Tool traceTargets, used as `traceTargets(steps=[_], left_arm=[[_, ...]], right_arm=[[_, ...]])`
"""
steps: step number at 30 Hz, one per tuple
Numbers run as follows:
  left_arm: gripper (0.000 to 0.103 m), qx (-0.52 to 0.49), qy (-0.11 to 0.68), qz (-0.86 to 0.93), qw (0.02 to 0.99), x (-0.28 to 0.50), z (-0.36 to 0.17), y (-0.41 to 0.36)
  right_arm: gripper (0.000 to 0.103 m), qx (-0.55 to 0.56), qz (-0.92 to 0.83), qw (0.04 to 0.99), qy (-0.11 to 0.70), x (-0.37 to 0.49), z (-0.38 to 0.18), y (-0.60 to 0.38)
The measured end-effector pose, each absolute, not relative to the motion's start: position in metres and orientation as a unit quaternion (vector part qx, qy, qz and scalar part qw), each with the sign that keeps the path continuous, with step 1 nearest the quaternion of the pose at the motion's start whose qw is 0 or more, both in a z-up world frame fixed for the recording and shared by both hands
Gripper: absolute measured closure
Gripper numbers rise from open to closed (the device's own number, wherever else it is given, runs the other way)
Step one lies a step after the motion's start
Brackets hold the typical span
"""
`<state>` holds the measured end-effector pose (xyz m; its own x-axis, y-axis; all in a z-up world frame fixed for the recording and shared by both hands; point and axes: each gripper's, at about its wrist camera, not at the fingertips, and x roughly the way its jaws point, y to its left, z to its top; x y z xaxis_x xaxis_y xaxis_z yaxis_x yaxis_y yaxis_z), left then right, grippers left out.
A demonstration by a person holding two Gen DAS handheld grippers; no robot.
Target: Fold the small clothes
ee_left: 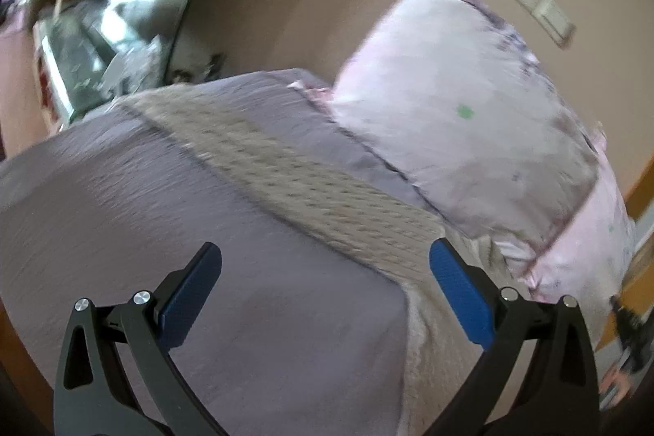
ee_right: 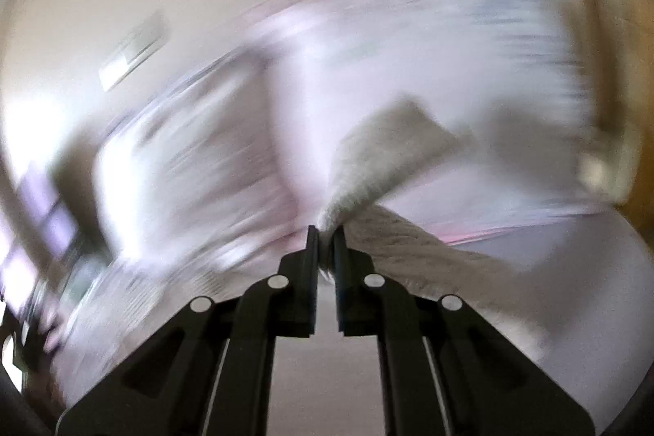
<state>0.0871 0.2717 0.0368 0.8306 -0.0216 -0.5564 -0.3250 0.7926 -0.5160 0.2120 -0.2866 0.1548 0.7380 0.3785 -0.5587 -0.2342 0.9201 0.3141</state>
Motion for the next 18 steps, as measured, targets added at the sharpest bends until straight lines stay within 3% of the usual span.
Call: traceTargets(steps=[2,4,5,7,12,16,18], left_arm=[[0.003,-0.330,0.284,0.095,0.895,0.086,0.031,0.283],[0.007,-0.349,0.289,0.101,0.886,0.088,0.027,0.296],[0.011,-0.355,0.292,0.102,0.882,0.091,0.025,0.300],[0.015,-0.371,0.298,0.108,0.873,0.098,0.019,0.313],[0.029,-0.439,0.315,0.133,0.831,0.123,0.000,0.358],[0.032,-0.485,0.299,0.145,0.809,0.135,-0.004,0.391],[0.042,-0.497,0.297,0.157,0.800,0.141,-0.005,0.401]], right_arm=[[0.087,0.084,0.249,0.883,0.389,0.219,0.123,-0.213],[0.061,0.072,0.276,0.864,0.414,0.217,0.112,-0.184],[0.055,0.076,0.280,0.867,0.406,0.212,0.114,-0.180],[0.033,0.085,0.270,0.879,0.383,0.202,0.122,-0.189],[0.026,0.121,0.221,0.898,0.361,0.193,0.136,-0.251],[0.025,0.141,0.186,0.902,0.363,0.182,0.132,-0.288],[0.024,0.156,0.180,0.902,0.360,0.175,0.131,-0.301]])
